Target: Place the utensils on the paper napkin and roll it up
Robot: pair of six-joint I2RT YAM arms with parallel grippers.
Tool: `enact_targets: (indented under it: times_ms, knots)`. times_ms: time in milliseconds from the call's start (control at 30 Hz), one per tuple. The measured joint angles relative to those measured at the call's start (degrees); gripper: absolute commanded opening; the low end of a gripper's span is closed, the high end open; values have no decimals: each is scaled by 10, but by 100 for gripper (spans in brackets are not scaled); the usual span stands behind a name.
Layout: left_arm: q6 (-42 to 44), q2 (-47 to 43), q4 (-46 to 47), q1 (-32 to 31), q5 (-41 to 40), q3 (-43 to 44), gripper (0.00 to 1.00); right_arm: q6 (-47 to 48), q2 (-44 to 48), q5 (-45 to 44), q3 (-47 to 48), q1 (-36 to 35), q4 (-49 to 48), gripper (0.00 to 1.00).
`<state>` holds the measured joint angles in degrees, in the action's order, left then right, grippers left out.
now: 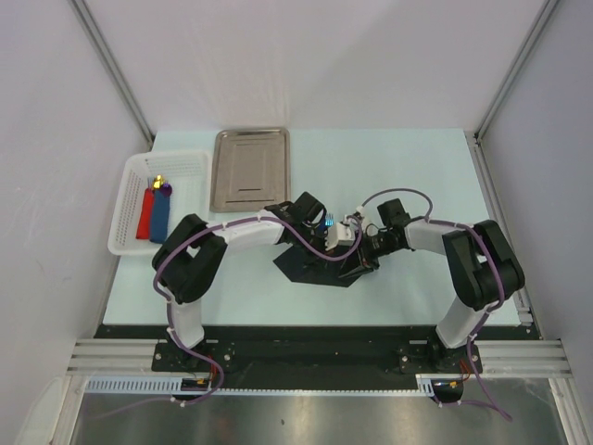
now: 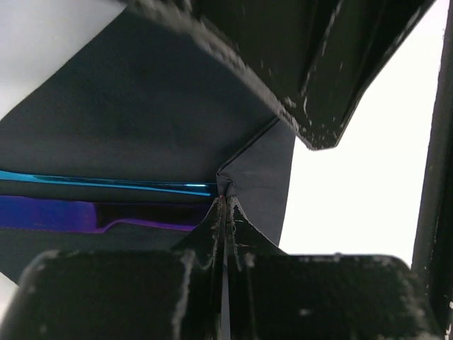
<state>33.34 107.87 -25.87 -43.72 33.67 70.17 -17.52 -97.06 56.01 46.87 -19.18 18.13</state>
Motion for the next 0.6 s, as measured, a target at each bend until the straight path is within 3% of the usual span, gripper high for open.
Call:
enact_targets:
  times_ms: [467,533,600]
  knots:
    - [-17,6,19,11,-3,-7,0,-9,-67,-3,24,-26,-7,17]
    - [-19,6,20,11,-3,-10,5,-9,-75,-7,32,-29,-7,15]
    - [-19,6,22,11,-3,-11,18,-9,-81,-14,38,-33,-6,15]
